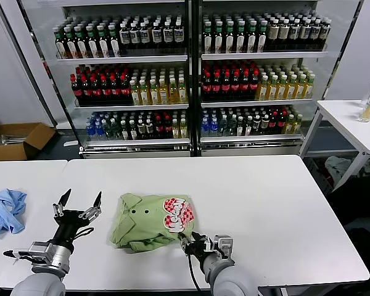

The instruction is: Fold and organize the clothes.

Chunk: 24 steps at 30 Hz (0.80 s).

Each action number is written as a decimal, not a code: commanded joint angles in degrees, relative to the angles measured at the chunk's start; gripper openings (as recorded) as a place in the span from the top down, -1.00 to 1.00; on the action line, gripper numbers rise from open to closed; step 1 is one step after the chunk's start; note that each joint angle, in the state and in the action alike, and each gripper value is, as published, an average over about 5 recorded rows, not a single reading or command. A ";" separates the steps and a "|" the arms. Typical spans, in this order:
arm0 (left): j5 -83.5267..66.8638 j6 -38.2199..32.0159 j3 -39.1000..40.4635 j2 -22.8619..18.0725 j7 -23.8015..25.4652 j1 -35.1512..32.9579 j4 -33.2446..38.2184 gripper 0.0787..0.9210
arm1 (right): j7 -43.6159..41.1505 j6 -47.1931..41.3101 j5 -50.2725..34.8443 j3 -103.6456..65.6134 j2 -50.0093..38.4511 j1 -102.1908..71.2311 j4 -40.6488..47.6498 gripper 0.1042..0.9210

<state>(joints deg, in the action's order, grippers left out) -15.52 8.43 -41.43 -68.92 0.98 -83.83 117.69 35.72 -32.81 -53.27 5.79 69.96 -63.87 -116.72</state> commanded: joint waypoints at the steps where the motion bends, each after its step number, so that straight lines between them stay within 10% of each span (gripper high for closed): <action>1: 0.75 -0.50 -1.18 0.49 0.24 -0.77 -0.63 -0.77 | -0.95 0.60 -0.89 0.81 1.56 0.69 1.42 0.25; 13: 0.76 -1.99 -0.58 0.90 0.67 0.51 -2.47 -0.77 | -10.80 -0.31 7.56 -12.90 -8.33 -7.36 -10.77 0.98; 24: 2.42 -5.81 3.73 -1.34 3.50 1.96 -4.24 -0.77 | -33.47 3.01 32.10 -34.79 -16.53 -28.82 -12.01 0.99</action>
<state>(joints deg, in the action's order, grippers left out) -14.25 5.34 -40.42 -69.44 2.71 -82.34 114.50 19.91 -31.97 -40.28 -11.58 60.47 -76.24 -125.79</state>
